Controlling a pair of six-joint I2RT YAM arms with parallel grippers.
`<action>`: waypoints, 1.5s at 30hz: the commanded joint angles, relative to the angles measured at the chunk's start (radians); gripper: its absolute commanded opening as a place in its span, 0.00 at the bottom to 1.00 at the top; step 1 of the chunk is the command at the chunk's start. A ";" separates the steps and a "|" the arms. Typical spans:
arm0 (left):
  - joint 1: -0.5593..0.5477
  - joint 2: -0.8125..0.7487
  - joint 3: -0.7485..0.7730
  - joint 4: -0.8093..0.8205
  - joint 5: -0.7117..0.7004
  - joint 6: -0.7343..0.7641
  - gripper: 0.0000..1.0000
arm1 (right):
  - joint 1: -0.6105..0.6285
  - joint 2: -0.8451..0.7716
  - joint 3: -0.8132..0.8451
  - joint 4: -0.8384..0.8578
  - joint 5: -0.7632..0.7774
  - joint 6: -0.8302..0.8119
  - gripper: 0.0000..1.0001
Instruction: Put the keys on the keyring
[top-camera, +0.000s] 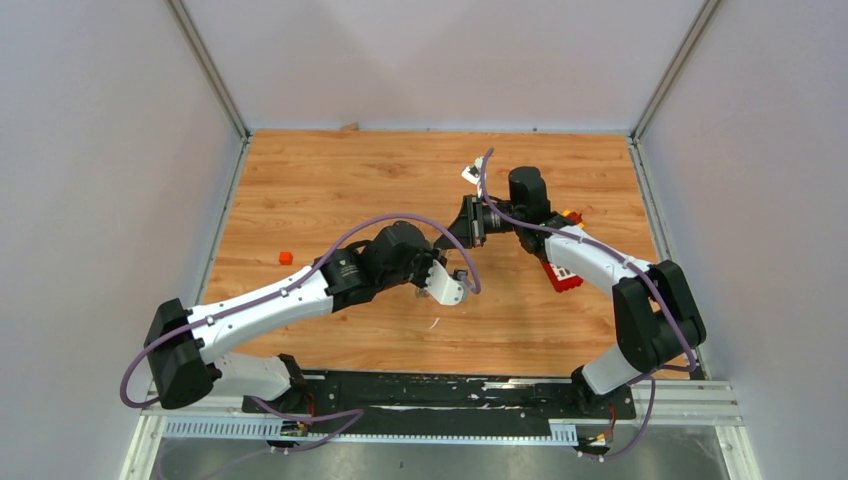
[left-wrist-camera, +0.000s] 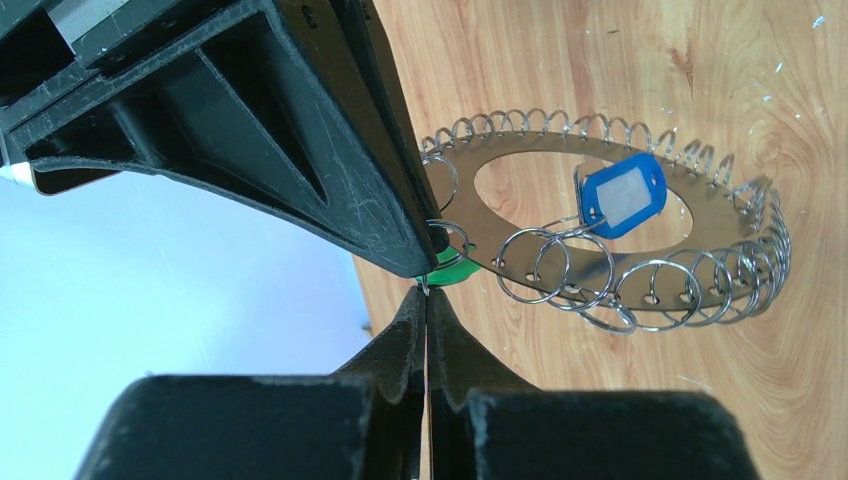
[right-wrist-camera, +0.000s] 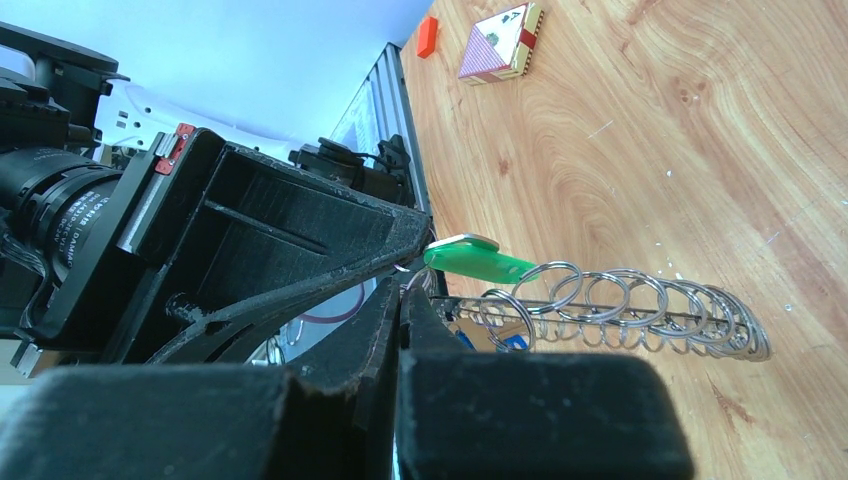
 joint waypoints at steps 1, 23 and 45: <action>0.003 -0.010 -0.009 -0.002 0.035 0.005 0.00 | -0.002 -0.016 0.014 0.077 -0.030 0.025 0.00; -0.028 0.004 -0.020 -0.012 0.021 0.037 0.00 | -0.004 -0.016 0.005 0.100 -0.028 0.052 0.00; -0.036 0.009 -0.015 -0.040 0.041 0.039 0.00 | -0.010 -0.024 -0.001 0.100 -0.012 0.053 0.00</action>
